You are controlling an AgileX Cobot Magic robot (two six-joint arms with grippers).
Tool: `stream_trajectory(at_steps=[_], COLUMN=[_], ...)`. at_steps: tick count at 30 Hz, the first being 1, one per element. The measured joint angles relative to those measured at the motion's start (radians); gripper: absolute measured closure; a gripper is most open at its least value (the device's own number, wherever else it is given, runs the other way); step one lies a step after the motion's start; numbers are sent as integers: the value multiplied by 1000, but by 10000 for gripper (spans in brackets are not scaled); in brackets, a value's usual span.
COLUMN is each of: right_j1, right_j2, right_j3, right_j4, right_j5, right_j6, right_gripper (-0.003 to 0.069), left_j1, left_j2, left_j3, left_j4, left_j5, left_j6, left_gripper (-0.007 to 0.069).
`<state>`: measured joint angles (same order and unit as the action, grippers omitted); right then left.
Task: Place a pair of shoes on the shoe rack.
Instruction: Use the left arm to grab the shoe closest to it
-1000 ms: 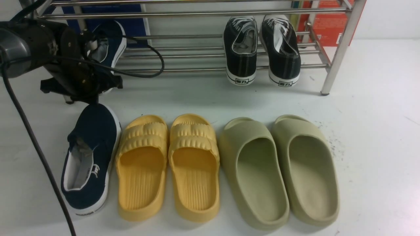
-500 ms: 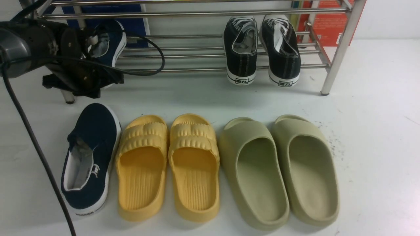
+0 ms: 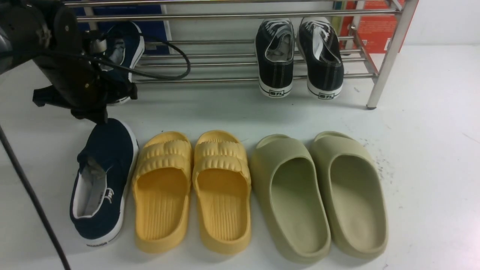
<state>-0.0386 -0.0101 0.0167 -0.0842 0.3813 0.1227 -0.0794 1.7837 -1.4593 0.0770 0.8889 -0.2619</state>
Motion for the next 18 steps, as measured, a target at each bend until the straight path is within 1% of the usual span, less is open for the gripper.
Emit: stream_trajectory(at_steps=[4, 7, 11, 13, 16, 18], right_j1=[0, 0, 0, 0, 0, 0], right_j2=[0, 0, 0, 0, 0, 0], right_j3=[0, 0, 0, 0, 0, 0], right_j4=[0, 0, 0, 0, 0, 0], right_j5=[0, 0, 0, 0, 0, 0], right_j6=[0, 0, 0, 0, 0, 0], right_gripper=[420, 420, 420, 420, 420, 420], left_j1=[-40, -94, -121, -107, -59, 17], left_j2=[-191, -329, -441, -467, -472, -466], left_j3=[144, 271, 425, 497, 554, 597], left_j4=[-25, -36, -43, -40, -40, -44], left_j5=[15, 34, 51, 49, 37, 3], left_j6=[-8, -42, -71, -78, -82, -81], left_gripper=[638, 638, 638, 638, 632, 575])
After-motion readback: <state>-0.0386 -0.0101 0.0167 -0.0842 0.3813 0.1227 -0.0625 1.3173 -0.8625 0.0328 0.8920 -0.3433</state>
